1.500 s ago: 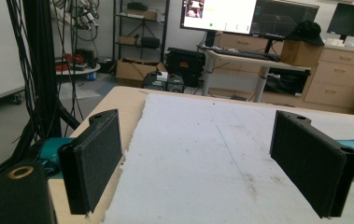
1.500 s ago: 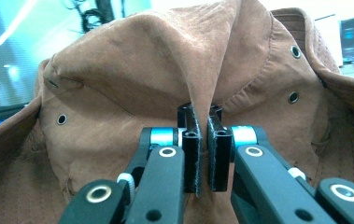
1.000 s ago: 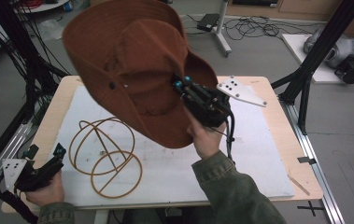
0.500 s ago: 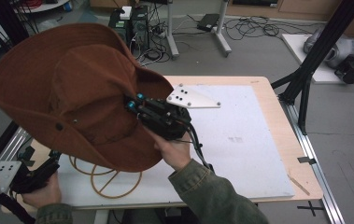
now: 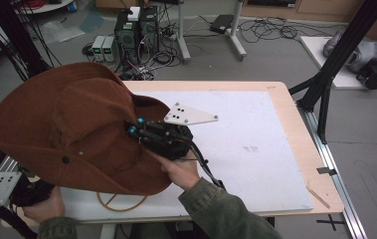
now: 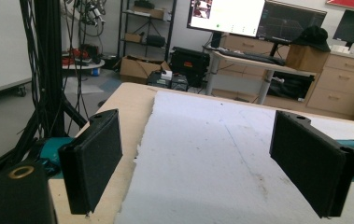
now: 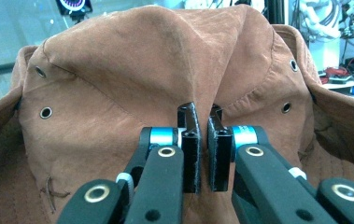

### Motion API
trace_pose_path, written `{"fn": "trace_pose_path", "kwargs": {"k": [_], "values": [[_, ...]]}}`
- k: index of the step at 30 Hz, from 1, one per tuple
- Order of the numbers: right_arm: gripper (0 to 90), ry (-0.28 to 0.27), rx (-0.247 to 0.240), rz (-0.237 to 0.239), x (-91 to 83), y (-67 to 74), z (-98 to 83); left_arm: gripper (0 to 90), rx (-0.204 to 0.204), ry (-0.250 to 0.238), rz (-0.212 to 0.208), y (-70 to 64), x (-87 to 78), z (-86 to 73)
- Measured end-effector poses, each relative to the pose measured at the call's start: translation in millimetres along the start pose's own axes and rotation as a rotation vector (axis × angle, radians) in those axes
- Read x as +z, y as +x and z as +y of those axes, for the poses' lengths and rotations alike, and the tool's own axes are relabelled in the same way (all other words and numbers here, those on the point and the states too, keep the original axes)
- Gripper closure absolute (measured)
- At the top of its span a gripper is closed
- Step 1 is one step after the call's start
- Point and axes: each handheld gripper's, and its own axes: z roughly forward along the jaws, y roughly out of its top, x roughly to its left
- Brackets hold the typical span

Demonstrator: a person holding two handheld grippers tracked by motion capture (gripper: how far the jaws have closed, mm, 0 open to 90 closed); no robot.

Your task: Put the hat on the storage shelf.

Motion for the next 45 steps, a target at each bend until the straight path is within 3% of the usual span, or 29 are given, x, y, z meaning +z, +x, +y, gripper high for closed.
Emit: {"fn": "trace_pose_path", "kwargs": {"k": [8, 16, 22, 26, 30, 32, 36, 39, 45], "values": [[86.1, 0.131, -0.012, 0.03, 5.8, -1.2, -3.7, 17.1, 0.004, 0.005, -0.007, -1.4, 0.8, -0.3], [82.3, 0.154, -0.009, 0.037, 7.6, 1.5, -7.0, 17.1, -0.002, 0.005, -0.006, -0.5, 0.7, -0.6], [65.9, 0.17, 0.009, 0.029, 10.1, -1.7, -11.2, 17.1, -0.006, 0.003, -0.006, -0.5, 0.2, -0.5], [45.1, 0.188, 0.005, 0.01, 12.7, -2.0, -16.3, 17.1, -0.009, 0.004, -0.007, 0.0, 0.4, -0.7], [28.0, 0.169, -0.008, 0.001, 10.0, -6.9, -16.9, 17.1, -0.009, 0.006, -0.007, 0.3, 0.3, -0.7], [21.1, 0.168, -0.004, 0.04, 8.0, -8.9, -16.1, 17.1, -0.008, 0.007, -0.007, 0.1, 0.5, -0.8], [11.7, 0.144, -0.054, 0.052, 3.2, -4.8, -13.7, 17.1, -0.008, 0.007, -0.008, -0.6, 0.5, -0.9], [10.4, 0.123, -0.088, 0.032, -1.8, -3.1, -11.4, 17.1, -0.007, 0.008, -0.007, -0.8, 0.4, -0.9], [10.4, 0.109, -0.077, 0.001, -11.7, -11.9, -6.6, 17.1, -0.007, 0.009, -0.006, -1.0, 0.5, -1.0]]}}
